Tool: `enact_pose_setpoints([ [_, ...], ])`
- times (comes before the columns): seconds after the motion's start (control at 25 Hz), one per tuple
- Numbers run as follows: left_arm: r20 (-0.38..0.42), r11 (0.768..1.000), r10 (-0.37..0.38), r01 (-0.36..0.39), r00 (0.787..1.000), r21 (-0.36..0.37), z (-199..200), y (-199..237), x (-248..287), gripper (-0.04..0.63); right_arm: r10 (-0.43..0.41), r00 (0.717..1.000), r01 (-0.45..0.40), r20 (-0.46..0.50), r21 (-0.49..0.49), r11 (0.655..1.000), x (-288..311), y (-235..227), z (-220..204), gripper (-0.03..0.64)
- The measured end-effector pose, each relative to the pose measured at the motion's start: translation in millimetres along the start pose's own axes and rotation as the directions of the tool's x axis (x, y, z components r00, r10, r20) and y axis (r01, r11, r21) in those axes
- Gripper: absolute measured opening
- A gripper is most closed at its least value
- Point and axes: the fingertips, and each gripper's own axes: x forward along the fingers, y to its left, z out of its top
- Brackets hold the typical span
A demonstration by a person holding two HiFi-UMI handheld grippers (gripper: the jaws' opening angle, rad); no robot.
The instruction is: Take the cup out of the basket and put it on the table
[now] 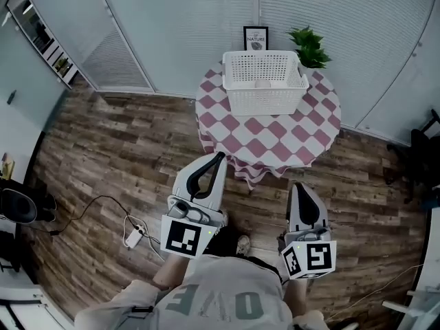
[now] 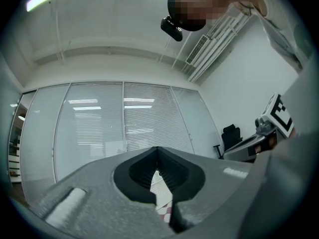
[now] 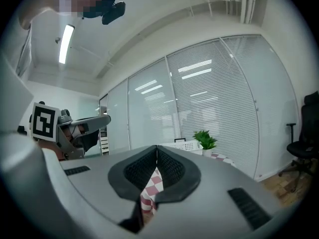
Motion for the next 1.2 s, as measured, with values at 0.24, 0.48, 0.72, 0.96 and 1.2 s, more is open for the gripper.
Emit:
enact_pose_setpoints([
  [0.24,0.035,0.995,-0.009,0.013,0.999,-0.102,-26.7,35.0,45.0,0.006,-0.021,0.999,0.019,-0.044,-0.039,0.999,44.7,-8.6,-3.7,0.011],
  [0.48,0.067,0.994,-0.001,0.008,0.998,-0.105,-41.8,87.2,93.8,0.005,-0.042,0.999,0.041,-0.022,-0.04,0.998,118.1,-17.1,11.6,0.011],
  [0.72,0.097,0.991,0.001,0.012,0.995,-0.134,-48.9,146.1,132.9,0.005,-0.053,0.998,0.055,0.018,-0.099,0.994,181.9,-7.7,39.8,0.011],
  [0.96,0.104,0.988,-0.01,0.026,0.995,-0.152,-61.7,184.4,166.7,0.005,-0.092,0.995,0.09,-0.028,-0.067,0.994,229.0,-11.0,26.9,0.011],
  [1.2,0.107,0.986,-0.046,0.062,0.993,-0.157,-81.8,199.9,195.4,0.005,-0.089,0.995,0.088,-0.047,-0.023,0.996,272.7,-14.9,20.5,0.011],
])
